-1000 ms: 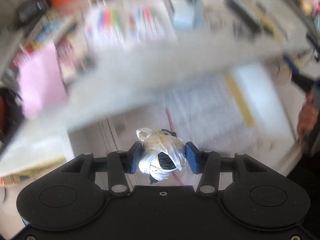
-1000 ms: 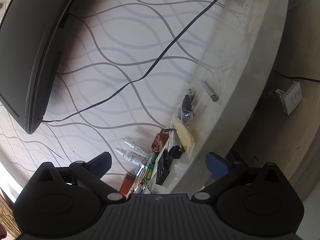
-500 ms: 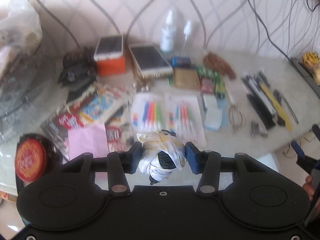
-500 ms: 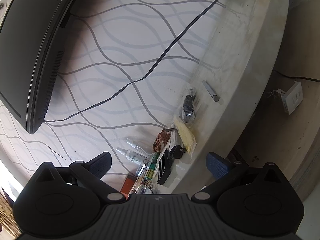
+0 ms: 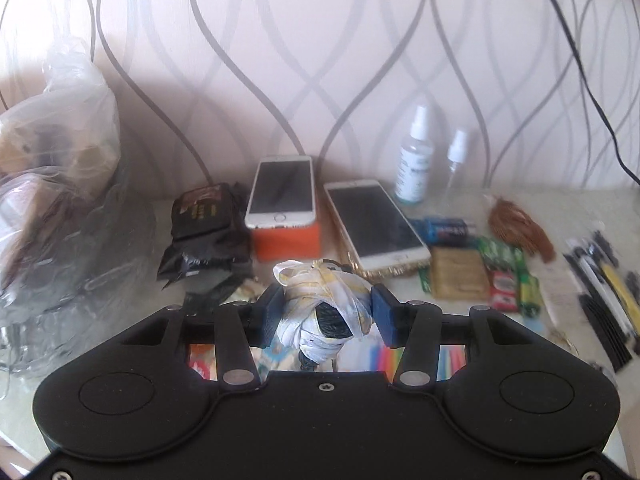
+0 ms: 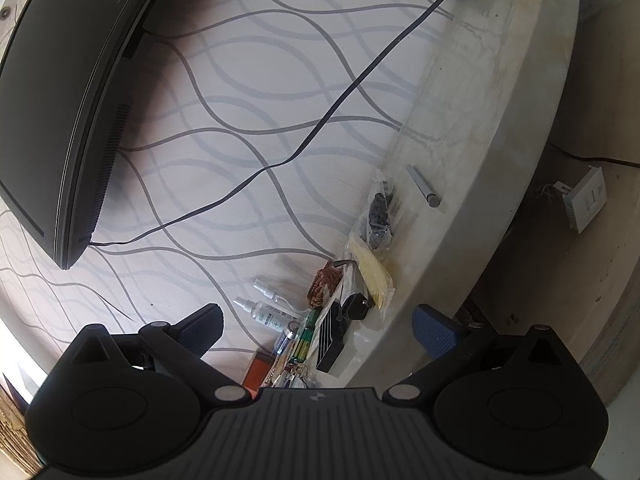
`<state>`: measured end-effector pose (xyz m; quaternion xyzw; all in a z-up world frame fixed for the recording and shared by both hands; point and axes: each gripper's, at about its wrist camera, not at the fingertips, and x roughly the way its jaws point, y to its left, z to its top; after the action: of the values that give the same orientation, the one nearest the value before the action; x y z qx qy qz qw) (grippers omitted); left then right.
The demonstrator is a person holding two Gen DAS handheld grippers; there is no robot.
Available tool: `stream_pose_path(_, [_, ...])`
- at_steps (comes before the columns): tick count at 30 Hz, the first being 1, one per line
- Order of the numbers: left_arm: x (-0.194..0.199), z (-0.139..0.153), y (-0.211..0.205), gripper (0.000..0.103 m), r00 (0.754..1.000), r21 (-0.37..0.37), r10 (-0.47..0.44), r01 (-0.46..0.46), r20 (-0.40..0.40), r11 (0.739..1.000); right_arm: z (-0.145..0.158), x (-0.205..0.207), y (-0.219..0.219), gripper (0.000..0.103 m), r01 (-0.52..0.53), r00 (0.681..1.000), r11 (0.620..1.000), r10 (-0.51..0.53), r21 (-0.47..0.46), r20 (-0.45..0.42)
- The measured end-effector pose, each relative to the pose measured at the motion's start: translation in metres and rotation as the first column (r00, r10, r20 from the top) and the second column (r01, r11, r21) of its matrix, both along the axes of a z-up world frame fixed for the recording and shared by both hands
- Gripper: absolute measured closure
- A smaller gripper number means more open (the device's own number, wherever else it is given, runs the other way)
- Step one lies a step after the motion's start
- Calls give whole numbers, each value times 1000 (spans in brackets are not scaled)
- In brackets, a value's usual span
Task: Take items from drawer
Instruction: 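Carry the white wrapped ball to the countertop and open the left gripper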
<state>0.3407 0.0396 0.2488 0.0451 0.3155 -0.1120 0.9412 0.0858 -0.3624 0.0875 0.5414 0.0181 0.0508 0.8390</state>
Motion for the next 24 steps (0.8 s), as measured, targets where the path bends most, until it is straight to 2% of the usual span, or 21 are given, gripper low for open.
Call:
stream_pose_path(7, [17,-2,-9,56,1000,-46,-4,5,16,999,0,1,0,0,-3,1000,1000,3,-3,-4])
stream_pose_path(9, [19,6,-24,56,998,-60,-46,48,33,997,0,1,0,0,-3,1000,1000,3,-6,-7])
stream_pose_path(12, [24,21,-72,56,984,-88,-164,169,69,982,0,1,-1,0,-5,1000,1000,5,-11,-9])
stream_pose_path(15, [33,23,-134,56,958,-137,-275,284,84,949,-1,-1,-1,0,1,1000,1000,-1,-9,-5])
stream_pose_path(19, [54,6,-217,56,933,-199,-359,358,34,912,-2,-4,-3,0,7,1000,1000,-7,0,9])
stream_pose_path(22, [71,-12,-265,56,932,-170,-362,355,-16,919,-3,-4,-5,0,-1,1000,1000,0,15,15])
stream_pose_path(24, [82,-22,-283,56,941,-142,-336,328,-36,934,-4,-4,-6,0,0,1000,1000,0,27,17])
